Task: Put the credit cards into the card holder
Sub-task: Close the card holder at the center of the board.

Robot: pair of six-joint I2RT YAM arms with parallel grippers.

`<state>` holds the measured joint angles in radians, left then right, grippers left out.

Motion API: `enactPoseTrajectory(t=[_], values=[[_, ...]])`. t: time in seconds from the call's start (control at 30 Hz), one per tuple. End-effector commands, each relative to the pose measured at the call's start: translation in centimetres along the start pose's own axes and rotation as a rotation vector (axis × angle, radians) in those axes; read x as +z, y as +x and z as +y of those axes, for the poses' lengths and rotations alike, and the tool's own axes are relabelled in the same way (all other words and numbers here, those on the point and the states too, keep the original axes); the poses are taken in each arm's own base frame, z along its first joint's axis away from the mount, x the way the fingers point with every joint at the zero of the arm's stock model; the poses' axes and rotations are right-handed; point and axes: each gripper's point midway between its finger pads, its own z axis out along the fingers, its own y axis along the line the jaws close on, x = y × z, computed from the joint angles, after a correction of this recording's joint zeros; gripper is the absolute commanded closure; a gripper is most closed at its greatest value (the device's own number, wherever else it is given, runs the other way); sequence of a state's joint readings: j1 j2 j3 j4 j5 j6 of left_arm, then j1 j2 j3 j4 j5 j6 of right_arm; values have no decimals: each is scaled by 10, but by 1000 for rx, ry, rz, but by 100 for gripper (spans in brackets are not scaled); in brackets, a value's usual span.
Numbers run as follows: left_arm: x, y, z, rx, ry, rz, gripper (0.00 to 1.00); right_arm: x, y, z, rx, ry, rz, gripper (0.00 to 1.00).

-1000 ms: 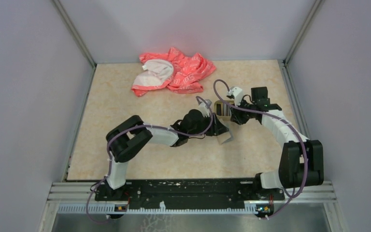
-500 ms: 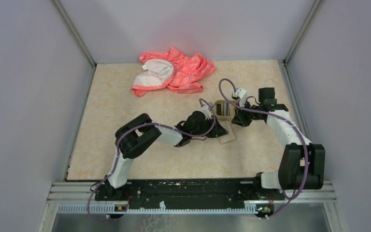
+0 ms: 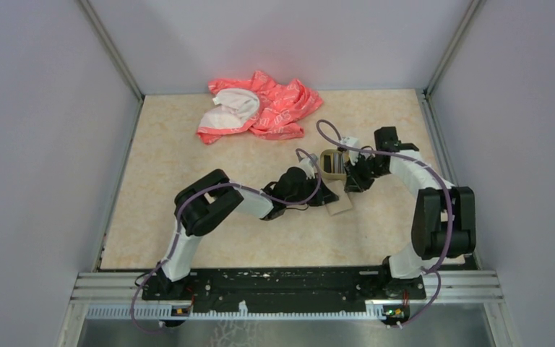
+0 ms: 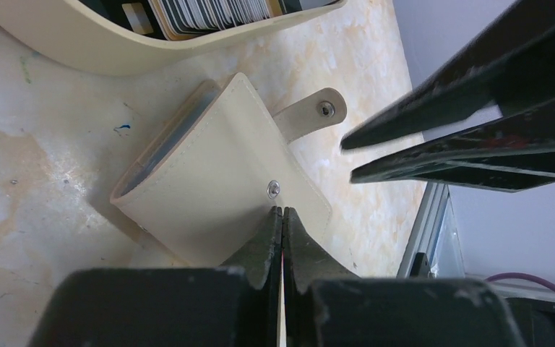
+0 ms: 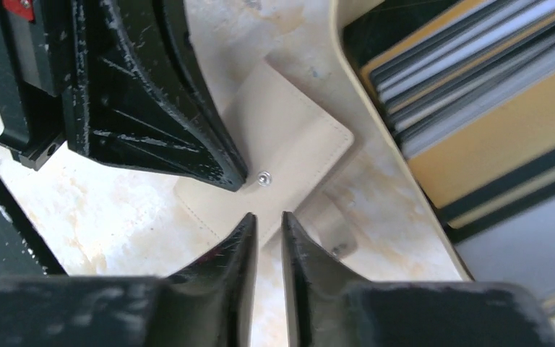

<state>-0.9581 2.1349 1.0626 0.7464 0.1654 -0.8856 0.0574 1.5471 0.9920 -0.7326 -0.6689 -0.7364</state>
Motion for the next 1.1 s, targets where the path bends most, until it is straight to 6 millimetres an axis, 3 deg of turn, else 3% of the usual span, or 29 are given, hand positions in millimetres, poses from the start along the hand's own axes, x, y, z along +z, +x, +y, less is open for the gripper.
enactPoseTrajectory(t=[0.0, 0.07, 0.13, 0.37, 1.07], values=[[3, 10, 26, -8, -72, 9, 100, -33, -32, -17, -61, 166, -41, 73], [4, 11, 31, -9, -88, 11, 100, -38, -30, -23, -57, 209, -24, 65], [4, 13, 35, -11, -102, 14, 100, -38, -24, -29, -30, 238, 9, 63], [5, 15, 39, -12, -111, 19, 100, -34, -10, -35, 34, 234, 90, 72], [5, 16, 37, -9, -100, 24, 100, -18, 7, -44, 126, 230, 149, 72]])
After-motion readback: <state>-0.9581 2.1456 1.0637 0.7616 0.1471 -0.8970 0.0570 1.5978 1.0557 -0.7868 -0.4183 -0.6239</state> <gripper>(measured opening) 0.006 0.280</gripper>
